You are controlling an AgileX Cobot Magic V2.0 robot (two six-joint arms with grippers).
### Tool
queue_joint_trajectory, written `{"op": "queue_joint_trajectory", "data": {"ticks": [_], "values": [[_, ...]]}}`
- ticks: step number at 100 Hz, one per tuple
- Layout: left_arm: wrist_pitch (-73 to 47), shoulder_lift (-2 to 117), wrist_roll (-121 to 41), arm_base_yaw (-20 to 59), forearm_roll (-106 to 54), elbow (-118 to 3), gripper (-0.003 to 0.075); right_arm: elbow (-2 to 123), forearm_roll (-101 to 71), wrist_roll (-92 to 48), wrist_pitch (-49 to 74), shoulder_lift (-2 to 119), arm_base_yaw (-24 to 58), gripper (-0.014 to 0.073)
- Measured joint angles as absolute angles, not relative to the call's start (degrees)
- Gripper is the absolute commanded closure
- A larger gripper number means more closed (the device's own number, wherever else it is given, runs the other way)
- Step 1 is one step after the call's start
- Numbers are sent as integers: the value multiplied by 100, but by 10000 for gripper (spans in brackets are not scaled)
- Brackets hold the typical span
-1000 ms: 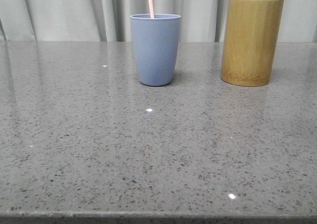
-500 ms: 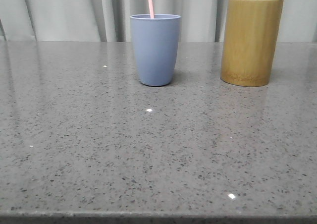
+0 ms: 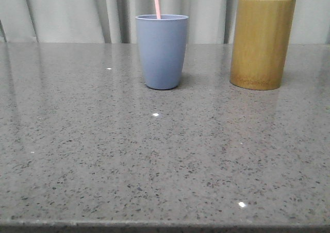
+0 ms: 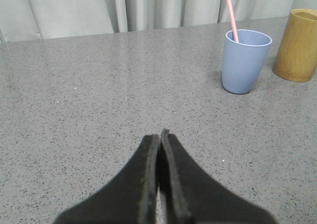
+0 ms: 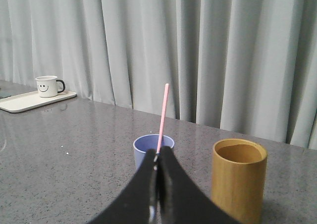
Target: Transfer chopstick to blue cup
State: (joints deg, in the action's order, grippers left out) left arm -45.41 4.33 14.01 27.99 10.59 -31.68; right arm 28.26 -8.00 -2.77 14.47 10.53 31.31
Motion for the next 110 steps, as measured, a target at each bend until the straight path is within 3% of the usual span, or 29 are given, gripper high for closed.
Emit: {"op": "queue_joint_trajectory", "data": {"ticks": [55, 83, 110], "values": [[-4366, 433, 1401, 2703, 1374, -3010, 739, 2826, -800, -277, 1447, 1053, 3131, 654], [-2763, 433, 1324, 1523, 940, -2217, 739, 2826, -800, -277, 1447, 1053, 3131, 654], [-1041, 308, 268, 342, 146, -1024, 739, 2826, -800, -277, 1447, 1053, 3131, 654]]}}
